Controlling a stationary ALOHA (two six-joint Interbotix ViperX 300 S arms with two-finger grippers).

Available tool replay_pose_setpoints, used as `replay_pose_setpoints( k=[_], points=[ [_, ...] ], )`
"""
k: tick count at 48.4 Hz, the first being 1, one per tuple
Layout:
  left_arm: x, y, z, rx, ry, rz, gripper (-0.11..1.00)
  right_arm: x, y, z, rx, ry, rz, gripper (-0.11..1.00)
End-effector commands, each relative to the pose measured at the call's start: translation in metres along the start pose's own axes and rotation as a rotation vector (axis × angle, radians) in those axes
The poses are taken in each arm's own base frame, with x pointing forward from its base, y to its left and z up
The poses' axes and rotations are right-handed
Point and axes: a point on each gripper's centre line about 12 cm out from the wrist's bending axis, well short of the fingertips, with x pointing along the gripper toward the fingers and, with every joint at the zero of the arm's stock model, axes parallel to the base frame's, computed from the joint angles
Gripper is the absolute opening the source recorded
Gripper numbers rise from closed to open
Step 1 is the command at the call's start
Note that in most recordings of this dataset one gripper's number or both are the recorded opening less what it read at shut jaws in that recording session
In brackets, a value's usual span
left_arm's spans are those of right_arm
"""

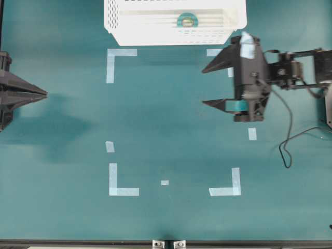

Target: Put the tape into the white basket.

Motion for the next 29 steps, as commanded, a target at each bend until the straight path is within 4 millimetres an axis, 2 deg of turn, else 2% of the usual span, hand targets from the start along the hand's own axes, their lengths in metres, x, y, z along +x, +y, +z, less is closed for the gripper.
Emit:
replay_pose_setpoints(
  k=[1,15,29],
  points=[
    [0.0,0.001,0.006,0.001,-0.014,0.005,-0.07,-0.017,0.001,0.005,0.0,-0.061,0.008,0.88],
    [0.0,0.002,0.005,-0.001,-0.013,0.017,-0.07,-0.047,0.0,-0.017,0.001,-0.154,0.024,0.88],
    [0.0,0.004,0.005,-0.002,-0.013,0.029,-0.07,-0.09,-0.002,-0.046,0.001,-0.329,0.051,0.88]
  ],
)
